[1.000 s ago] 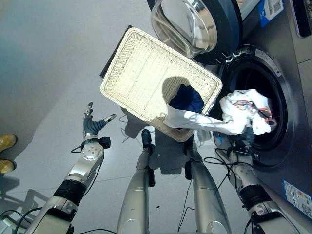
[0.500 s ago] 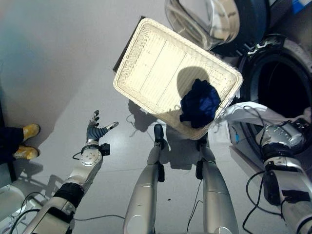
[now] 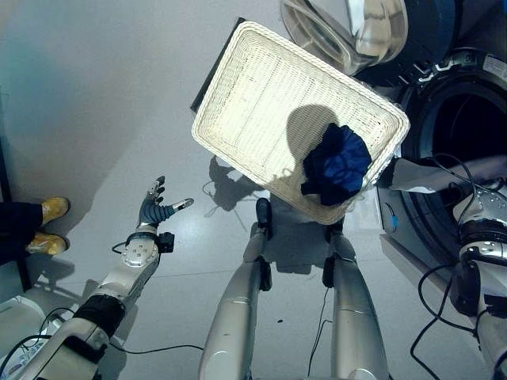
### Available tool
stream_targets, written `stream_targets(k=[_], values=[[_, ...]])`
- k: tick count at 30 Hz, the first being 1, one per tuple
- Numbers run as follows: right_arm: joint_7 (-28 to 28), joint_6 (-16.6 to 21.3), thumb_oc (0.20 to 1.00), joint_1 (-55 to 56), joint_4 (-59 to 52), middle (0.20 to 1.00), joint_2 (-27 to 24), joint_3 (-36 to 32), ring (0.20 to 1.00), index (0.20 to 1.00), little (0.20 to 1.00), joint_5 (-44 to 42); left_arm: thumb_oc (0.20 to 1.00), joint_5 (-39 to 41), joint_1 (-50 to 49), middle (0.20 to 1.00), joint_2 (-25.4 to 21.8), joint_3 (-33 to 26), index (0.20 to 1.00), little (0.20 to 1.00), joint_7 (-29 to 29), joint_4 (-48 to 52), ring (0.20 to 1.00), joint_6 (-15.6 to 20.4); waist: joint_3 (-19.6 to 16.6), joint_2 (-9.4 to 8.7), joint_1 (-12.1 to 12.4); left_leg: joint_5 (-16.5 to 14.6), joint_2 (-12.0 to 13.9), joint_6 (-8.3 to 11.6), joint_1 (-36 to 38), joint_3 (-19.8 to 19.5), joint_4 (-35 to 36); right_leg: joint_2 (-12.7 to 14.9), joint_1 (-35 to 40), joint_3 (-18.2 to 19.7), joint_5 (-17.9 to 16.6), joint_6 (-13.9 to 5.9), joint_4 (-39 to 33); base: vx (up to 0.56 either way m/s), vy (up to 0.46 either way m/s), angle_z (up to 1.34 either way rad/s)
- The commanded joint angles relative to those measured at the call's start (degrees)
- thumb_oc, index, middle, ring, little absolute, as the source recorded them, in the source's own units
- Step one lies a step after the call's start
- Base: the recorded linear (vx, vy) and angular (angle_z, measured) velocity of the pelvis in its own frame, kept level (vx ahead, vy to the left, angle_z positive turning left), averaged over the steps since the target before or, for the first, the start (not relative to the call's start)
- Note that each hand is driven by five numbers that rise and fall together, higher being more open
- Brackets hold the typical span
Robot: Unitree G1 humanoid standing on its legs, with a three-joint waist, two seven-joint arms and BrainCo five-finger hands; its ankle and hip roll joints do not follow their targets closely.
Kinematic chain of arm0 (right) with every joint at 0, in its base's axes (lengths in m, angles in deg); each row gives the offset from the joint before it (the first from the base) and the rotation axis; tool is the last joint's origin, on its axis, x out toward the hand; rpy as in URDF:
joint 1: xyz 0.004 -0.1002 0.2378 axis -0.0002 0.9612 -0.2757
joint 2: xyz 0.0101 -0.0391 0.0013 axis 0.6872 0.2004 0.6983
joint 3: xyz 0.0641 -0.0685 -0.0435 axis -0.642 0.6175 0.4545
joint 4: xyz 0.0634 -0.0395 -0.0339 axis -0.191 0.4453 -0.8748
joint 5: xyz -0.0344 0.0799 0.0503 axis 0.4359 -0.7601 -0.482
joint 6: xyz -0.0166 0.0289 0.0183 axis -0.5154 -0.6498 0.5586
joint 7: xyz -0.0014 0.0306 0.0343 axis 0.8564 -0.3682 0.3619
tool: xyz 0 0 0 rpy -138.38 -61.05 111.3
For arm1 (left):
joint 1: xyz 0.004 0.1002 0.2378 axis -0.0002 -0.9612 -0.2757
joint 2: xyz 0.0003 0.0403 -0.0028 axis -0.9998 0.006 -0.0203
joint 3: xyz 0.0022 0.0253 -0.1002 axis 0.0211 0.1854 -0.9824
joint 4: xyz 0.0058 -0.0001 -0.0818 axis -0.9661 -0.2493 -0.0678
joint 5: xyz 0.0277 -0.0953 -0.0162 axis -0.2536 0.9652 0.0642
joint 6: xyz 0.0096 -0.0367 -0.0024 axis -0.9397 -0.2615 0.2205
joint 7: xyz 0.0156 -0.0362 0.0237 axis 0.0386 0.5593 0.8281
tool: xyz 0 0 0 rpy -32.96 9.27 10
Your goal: Put the clothes into the washing machine.
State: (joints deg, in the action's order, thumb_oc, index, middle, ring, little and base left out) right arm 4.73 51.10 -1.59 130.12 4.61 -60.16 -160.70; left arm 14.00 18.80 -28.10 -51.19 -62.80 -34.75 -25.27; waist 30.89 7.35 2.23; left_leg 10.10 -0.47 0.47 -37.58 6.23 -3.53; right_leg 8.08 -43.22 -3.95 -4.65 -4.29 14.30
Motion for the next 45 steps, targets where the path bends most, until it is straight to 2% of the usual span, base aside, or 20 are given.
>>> stream_targets(k=[1, 4, 5, 6, 9, 13, 15, 19, 21, 22, 25, 29, 33, 34, 35, 37, 38, 42, 44, 45], values=[[-6.13, -1.72, 1.000, 2.76, 0.52, 1.000, -9.54, 2.59, 1.000, 1.000, 1.000, 0.50, 1.000, 1.17, -1.01, 1.000, 1.77, -1.20, 1.000, 1.000, -0.65, -3.99, 1.000, 0.56, -1.10, 4.91, -0.79, -4.06, -3.03, 2.50, -3.81, -0.73, -4.04, -5.62, -2.36, -5.39, 8.51, 1.61, 9.33, -0.05, -0.030, 0.03], [-7.49, 14.46, 1.000, 1.10, 0.70, 1.000, -8.47, 4.44, 1.000, 1.000, 1.000, 0.50, 1.000, 0.54, -2.24, 1.000, 4.27, 0.12, 1.000, 1.000, 0.54, -5.30, 1.000, 1.66, -1.10, 5.94, -0.41, -3.47, -3.19, 2.50, -4.22, -0.86, -2.69, -5.74, -3.22, -5.21, 8.70, 1.56, 9.34, -0.04, 0.022, 0.00], [-8.01, 16.50, 1.000, 0.87, 0.70, 1.000, -8.53, 4.79, 1.000, 1.000, 1.000, 0.50, 1.000, 0.57, -2.38, 1.000, 4.51, 0.34, 1.000, 1.000, 0.77, -5.35, 1.000, 1.81, -1.10, 6.09, -0.44, -3.42, -3.17, 2.51, -4.22, -0.84, -2.51, -5.74, -3.26, -5.18, 8.67, 1.51, 9.25, -0.05, 0.069, -0.01], [-9.22, 25.27, 1.000, -0.27, 0.27, 1.000, -8.60, 5.38, 1.000, 1.000, 1.000, 5.22, 1.000, 0.75, -3.09, 1.000, 5.48, 1.13, 1.000, 1.000, 1.71, -4.99, 1.000, 1.98, -1.10, 6.70, -0.41, -3.29, -3.13, 2.53, -4.02, -0.74, -1.90, -5.77, -3.23, -4.97, 8.63, 1.41, 8.88, -0.03, 0.067, -0.01], [-5.64, 32.97, 1.000, -1.23, -3.13, 1.000, -7.49, 5.42, 1.000, 1.000, 1.000, 16.82, 1.000, 0.83, -3.32, 1.000, 7.17, 1.86, 1.000, 1.000, 2.46, -4.82, 1.000, 1.37, -1.10, 7.59, -0.71, -2.92, -3.22, 2.68, -3.58, -0.54, -0.80, -6.05, -3.17, -4.37, 8.34, 1.14, 7.90, -0.06, 0.097, -0.04], [-7.02, 30.41, 1.000, -2.42, -4.00, 1.000, -7.77, 6.50, 1.000, 1.000, 1.000, 18.35, 1.000, 0.97, -3.14, 1.000, 8.44, 1.87, 1.000, 1.000, 2.21, -5.69, 1.000, 1.22, -1.10, 8.08, -0.90, -2.29, -3.08, 2.78, -3.34, -0.12, 0.69, -6.12, -3.16, -3.78, 7.41, 0.86, 6.04, -0.04, 0.085, -0.06], [-14.41, 26.18, 1.000, -1.43, -3.37, 1.000, -7.35, 6.37, 1.000, 1.000, 1.000, 13.05, 1.000, 1.40, -3.35, 1.000, 9.04, 1.73, 1.000, 1.000, 2.00, -6.36, 1.000, 1.74, -1.10, 8.16, -1.15, -1.59, -2.83, 2.87, -3.70, 0.14, 1.46, -6.26, -3.58, -3.51, 6.16, 0.69, 4.68, -0.04, 0.068, -0.04], [-19.32, 19.63, 1.000, 0.57, -2.68, 1.000, -5.63, 6.82, 1.000, 1.000, 1.000, 10.44, 1.000, 1.34, -3.35, 1.000, 9.89, 1.63, 1.000, 1.000, 1.50, -7.35, 1.000, 1.94, -1.10, 7.92, -1.54, -1.36, -2.87, 2.92, -3.04, 0.38, 2.34, -6.15, -2.98, -3.13, 5.43, 0.46, 3.05, -0.03, 0.054, -0.03], [-21.49, 11.13, 1.000, 3.19, -1.49, 1.000, -2.65, 8.32, 1.000, 1.000, 1.000, 12.24, 1.000, 1.36, -3.37, 1.000, 10.22, 1.49, 1.000, 1.000, 0.67, -8.20, 1.000, 1.94, -1.10, 7.39, -1.84, -1.63, -2.87, 2.91, -1.90, 0.64, 3.03, -5.83, -1.81, -3.10, 4.87, 0.09, 1.39, -0.03, 0.048, -0.07], [-21.80, 10.57, 1.000, 3.09, -1.48, 1.000, -2.51, 8.39, 1.000, 1.000, 1.000, 12.44, 1.000, 1.35, -3.20, 1.000, 10.21, 1.32, 1.000, 1.000, 0.62, -8.24, 1.000, 1.97, -1.10, 7.38, -1.76, -1.23, -2.74, 2.87, -2.41, 0.72, 3.03, -5.91, -2.20, -3.14, 4.22, 0.17, 1.06, -0.02, 0.034, -0.03], [-25.75, 4.54, 1.000, 6.62, -1.47, 1.000, 1.58, 12.02, 1.000, 1.000, 1.000, 22.24, 1.000, 1.08, -3.36, 1.000, 10.90, 0.57, 1.000, 1.000, -0.07, -8.88, 1.000, 2.06, -1.10, 6.51, -1.97, -1.39, -2.63, 2.73, -1.51, 1.03, 3.73, -5.77, -1.06, -3.18, 3.45, -0.10, -0.71, -0.03, 0.050, -0.03], [-23.91, 6.85, 1.000, 12.45, -7.43, 1.000, 6.07, 16.35, 1.000, 1.000, 1.000, 37.37, 1.000, -0.50, -4.39, 1.000, 12.11, -0.89, 1.000, 1.000, 0.28, -8.58, 1.000, 2.29, -1.10, 5.32, -2.49, -1.19, -2.57, 2.50, -1.60, 1.44, 3.72, -5.94, -0.93, -3.07, 2.85, -0.06, -1.23, -0.01, 0.049, -0.03], [-15.60, 14.44, 1.000, 21.07, -18.22, 1.000, 10.28, 21.71, 1.000, 1.000, 1.000, 56.61, 1.000, -2.95, -6.55, 1.000, 14.82, -2.22, 1.000, 1.000, 2.05, -7.70, 1.000, 2.95, -1.10, 3.92, -3.57, -1.02, -2.45, 2.12, -2.02, 1.82, 3.70, -6.29, -1.06, -2.62, 2.29, -0.10, -1.87, -0.01, 0.062, 0.02], [-15.02, 14.37, 1.000, 21.23, -18.61, 1.000, 10.42, 21.73, 1.000, 1.000, 1.000, 57.13, 1.000, -2.97, -6.62, 1.000, 14.81, -2.24, 1.000, 1.000, 2.07, -7.66, 1.000, 2.94, -1.10, 3.90, -3.61, -1.03, -2.46, 2.12, -1.98, 1.82, 3.69, -6.29, -1.01, -2.62, 2.30, -0.10, -1.87, 0.00, 0.091, 0.02], [-8.49, 16.47, 1.000, 24.56, -24.41, 1.000, 11.53, 23.76, 1.000, 1.000, 1.000, 66.41, 1.000, -3.89, -7.72, 1.000, 16.15, -2.52, 1.000, 1.000, 3.02, -7.48, 1.000, 3.56, -1.10, 3.28, -4.21, -1.13, -2.40, 1.93, -2.13, 1.98, 3.58, -6.38, -1.16, -2.35, 1.98, -0.17, -2.21, 0.00, 0.070, 0.01], [-4.59, 17.33, 1.000, 26.16, -27.06, 1.000, 12.24, 24.68, 1.000, 1.000, 1.000, 71.21, 1.000, -4.23, -8.21, 1.000, 16.75, -2.82, 1.000, 1.000, 3.27, -7.60, 1.000, 3.75, -1.10, 2.86, -4.55, -1.22, -2.43, 1.84, -2.02, 2.00, 3.53, -6.37, -1.04, -2.20, 1.73, -0.26, -2.53, 0.00, 0.093, 0.01], [1.49, 18.13, 1.000, 28.96, -31.98, 1.000, 13.45, 26.12, 1.000, 1.000, 1.000, 79.49, 1.000, -4.62, -9.10, 1.000, 17.88, -3.26, 1.000, 1.000, 3.66, -8.45, 1.000, 4.61, -1.10, 2.01, -5.19, -1.42, -2.40, 1.72, -1.65, 2.12, 3.55, -6.33, -0.60, -1.99, 1.23, -0.50, -3.23, 0.00, 0.085, 0.01], [10.11, 17.35, 1.000, 30.61, -36.58, 1.000, 13.73, 27.69, 1.000, 1.000, 1.000, 93.05, 1.000, -4.86, -9.77, 1.000, 18.85, -4.04, 1.000, 1.000, 3.61, -8.97, 1.000, 5.01, -1.10, 1.22, -5.54, -1.60, -2.52, 1.47, -1.47, 2.23, 3.50, -6.21, -0.28, -2.03, 0.67, -0.81, -3.90, 0.00, 0.080, -0.01], [22.38, 12.71, 1.000, 30.77, -41.82, 1.000, 11.71, 29.26, 1.000, 1.000, 1.000, 111.16, 1.000, -5.00, -10.07, 1.000, 19.52, -4.62, 1.000, 1.000, 3.30, -9.71, 1.000, 5.21, -1.10, 0.48, -5.73, -1.74, -2.54, 1.32, -1.07, 2.42, 3.56, -5.90, 0.21, -2.23, 0.13, -1.32, -4.54, -0.01, 0.091, -0.03], [23.47, 12.05, 1.000, 30.63, -42.52, 1.000, 11.25, 29.29, 1.000, 1.000, 1.000, 112.21, 1.000, -5.06, -10.08, 1.000, 19.58, -4.66, 1.000, 1.000, 3.22, -9.87, 1.000, 5.22, -1.10, 0.37, -5.73, -1.81, -2.52, 1.33, -0.98, 2.40, 3.51, -5.84, 0.34, -2.25, 0.15, -1.40, -4.54, 0.00, 0.056, -0.01]])
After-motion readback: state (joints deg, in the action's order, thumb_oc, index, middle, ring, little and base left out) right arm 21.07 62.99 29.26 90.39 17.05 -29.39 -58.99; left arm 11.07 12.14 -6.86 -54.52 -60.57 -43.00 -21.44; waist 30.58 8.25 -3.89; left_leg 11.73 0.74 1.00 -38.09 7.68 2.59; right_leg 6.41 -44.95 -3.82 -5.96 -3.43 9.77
